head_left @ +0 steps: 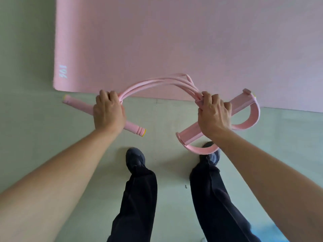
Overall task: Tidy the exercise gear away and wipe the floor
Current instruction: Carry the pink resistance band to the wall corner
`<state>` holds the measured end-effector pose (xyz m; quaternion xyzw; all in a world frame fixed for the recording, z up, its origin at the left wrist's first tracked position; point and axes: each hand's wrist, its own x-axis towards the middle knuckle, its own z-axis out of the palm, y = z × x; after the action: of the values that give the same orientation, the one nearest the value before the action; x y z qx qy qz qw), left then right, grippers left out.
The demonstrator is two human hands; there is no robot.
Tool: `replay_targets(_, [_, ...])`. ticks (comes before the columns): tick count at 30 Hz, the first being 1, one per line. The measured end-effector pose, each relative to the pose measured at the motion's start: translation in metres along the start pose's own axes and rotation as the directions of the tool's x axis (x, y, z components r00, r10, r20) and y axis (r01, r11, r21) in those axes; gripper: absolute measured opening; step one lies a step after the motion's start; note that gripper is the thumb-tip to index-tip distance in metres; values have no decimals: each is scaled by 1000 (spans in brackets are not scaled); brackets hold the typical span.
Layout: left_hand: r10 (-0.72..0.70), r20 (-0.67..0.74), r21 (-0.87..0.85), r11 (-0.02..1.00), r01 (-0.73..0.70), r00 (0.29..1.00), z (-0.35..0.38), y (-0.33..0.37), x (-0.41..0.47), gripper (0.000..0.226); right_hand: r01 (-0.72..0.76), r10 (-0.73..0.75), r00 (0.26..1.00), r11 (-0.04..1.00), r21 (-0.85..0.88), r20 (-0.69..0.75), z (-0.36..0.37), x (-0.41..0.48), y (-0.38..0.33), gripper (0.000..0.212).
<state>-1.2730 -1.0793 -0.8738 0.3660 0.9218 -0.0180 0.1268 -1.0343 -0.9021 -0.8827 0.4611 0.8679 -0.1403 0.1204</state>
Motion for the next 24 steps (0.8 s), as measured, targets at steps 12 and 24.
replay_targets(12, [436, -221, 189, 897, -400, 872, -445, 113, -20, 48, -40, -40, 953, 966, -255, -301, -472, -127, 54, 68])
replay_targets(24, [763, -316, 415, 646, -641, 564, -586, 406, -103, 43, -386, 255, 872, 883, -268, -417, -630, -291, 257, 90])
